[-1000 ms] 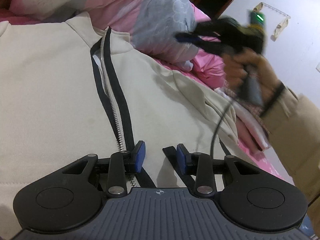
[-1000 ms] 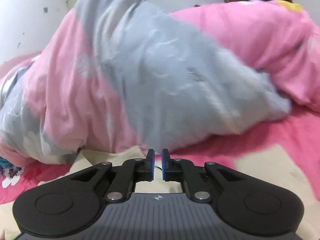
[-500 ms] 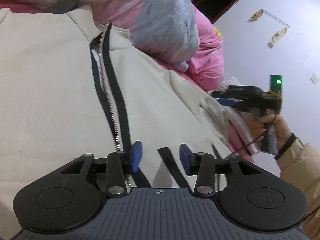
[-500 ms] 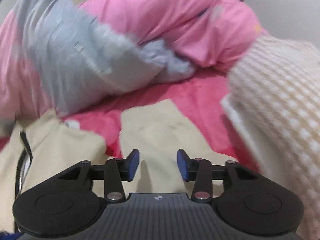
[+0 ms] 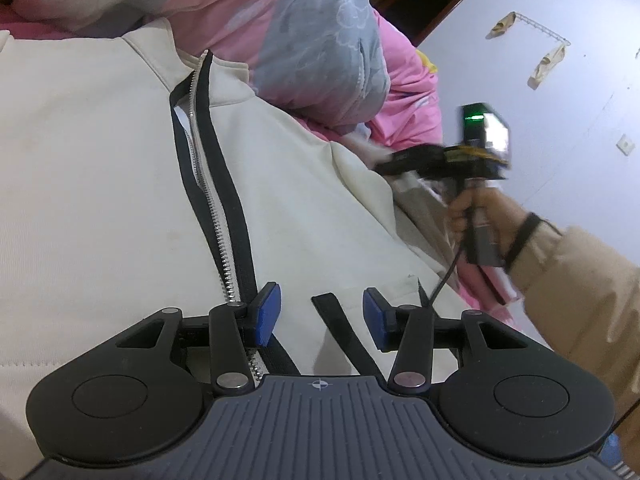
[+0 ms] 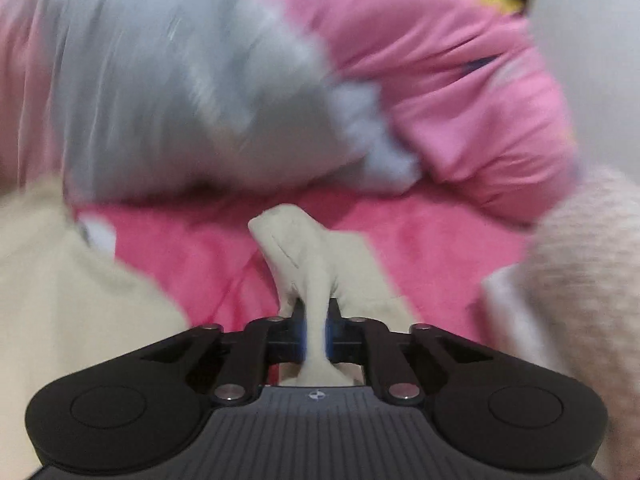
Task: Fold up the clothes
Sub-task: 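Lift the sleeve, stretch it out from the hoodie body and open the right gripper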
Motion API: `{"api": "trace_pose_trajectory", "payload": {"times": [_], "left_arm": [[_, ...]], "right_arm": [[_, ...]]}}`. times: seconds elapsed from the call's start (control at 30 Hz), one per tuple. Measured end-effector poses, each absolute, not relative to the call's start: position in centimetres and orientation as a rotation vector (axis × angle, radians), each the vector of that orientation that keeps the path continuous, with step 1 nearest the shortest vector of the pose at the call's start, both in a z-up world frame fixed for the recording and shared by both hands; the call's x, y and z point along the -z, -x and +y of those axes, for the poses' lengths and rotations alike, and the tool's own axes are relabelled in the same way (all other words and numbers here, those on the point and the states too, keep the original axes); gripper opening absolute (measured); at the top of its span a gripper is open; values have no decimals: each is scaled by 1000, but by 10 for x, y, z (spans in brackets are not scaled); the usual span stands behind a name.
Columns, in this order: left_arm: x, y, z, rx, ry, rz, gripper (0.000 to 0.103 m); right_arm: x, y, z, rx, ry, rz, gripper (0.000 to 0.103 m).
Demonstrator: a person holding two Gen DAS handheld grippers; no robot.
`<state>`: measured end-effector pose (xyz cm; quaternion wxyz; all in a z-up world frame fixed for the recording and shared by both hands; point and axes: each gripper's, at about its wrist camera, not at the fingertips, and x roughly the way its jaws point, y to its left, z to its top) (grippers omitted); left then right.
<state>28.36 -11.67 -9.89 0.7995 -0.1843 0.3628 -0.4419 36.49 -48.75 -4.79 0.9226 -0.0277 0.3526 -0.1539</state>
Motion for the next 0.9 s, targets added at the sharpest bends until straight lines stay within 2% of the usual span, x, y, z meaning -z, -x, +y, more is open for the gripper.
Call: {"api": "trace_pose_trajectory", "payload": {"times": [0.27,0.37,0.67,0.9], "left_arm": [[100,-284,-116,953,408,771,46],[101,-284,-115,954,413,768,46],[102,-285,-114,958,419,766,46],[103,-286,-113,965,423,766,46]], "right_arm": [[-70,-206,-563,340,-278,285,5],[-87,-154,-596,365,-392,182,5],[-50,-112,-680,380,-823,31,5],[-62,-106,-666,271,-749,-12,5]]}}
